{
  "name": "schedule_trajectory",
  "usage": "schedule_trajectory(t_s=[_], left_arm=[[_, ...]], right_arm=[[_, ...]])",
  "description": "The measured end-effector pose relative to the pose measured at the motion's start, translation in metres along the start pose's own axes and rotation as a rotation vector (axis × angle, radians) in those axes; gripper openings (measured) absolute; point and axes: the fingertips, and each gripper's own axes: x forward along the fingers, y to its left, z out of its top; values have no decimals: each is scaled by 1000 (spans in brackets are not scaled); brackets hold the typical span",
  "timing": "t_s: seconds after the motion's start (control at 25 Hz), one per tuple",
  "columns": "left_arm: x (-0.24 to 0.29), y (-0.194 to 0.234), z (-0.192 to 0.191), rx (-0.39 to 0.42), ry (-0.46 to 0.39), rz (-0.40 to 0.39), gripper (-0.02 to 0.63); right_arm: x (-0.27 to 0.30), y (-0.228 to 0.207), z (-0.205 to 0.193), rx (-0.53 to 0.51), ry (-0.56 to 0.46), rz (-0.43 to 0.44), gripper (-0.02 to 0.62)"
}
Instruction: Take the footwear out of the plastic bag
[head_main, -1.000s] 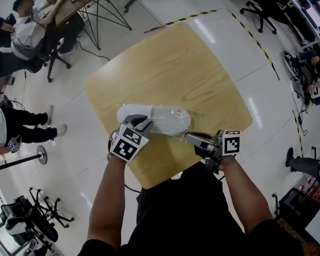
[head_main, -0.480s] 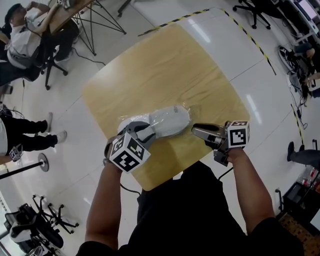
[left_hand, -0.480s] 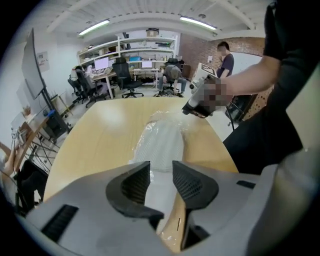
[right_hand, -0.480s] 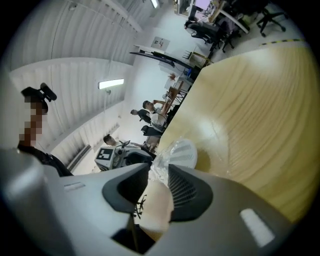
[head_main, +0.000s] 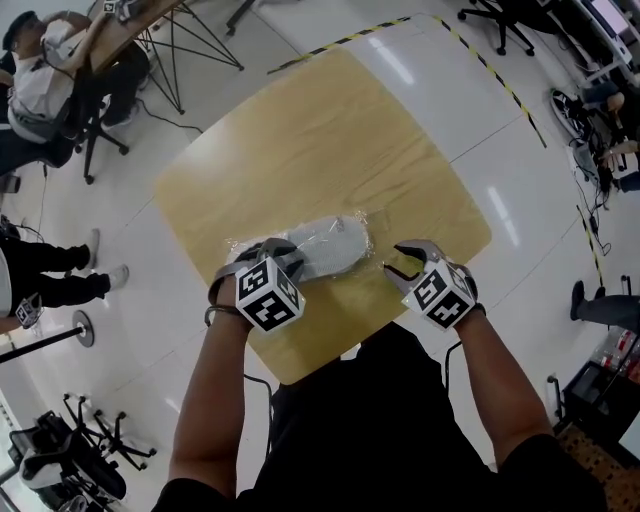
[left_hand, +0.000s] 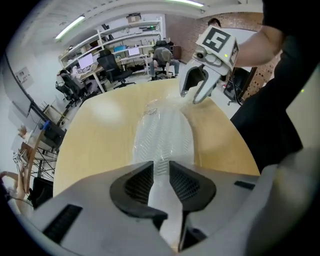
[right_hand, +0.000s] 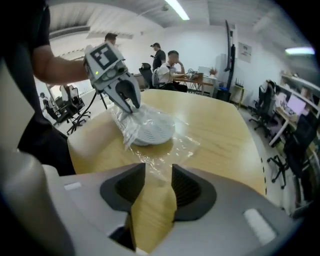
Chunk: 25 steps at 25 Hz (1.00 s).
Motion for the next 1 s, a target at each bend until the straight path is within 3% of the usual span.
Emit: schedule_trajectory(t_s=[0.28,0.4,0.6,0.68,0.76,0.88,1.0], left_arm=[[-10,-12,-5,-147,-22,-7,69],[-5,-13,-14,-171,-8,13,69],[-8,-14,-12,-188,-22,22,66],[-9,-14,-12,-181,-25,31,66],[-12,-12,-12,-175,-31,44,66],[-15,-8,-9,-168,-35,65,63],[-17,-9,-3,-148,-34,81,61]], right_arm=[[17,11,-10,-110,18,30,129],[11,3,-21,-84,38,22,19],[1,-6,-18,8,-6,32,3],[-2,-11,-2,94,-56,39,46],[-4,-20,19,258,-133,71,123],[8,-33,44,501,-207,165,124],[28,-30,52,652,-189,271,124]])
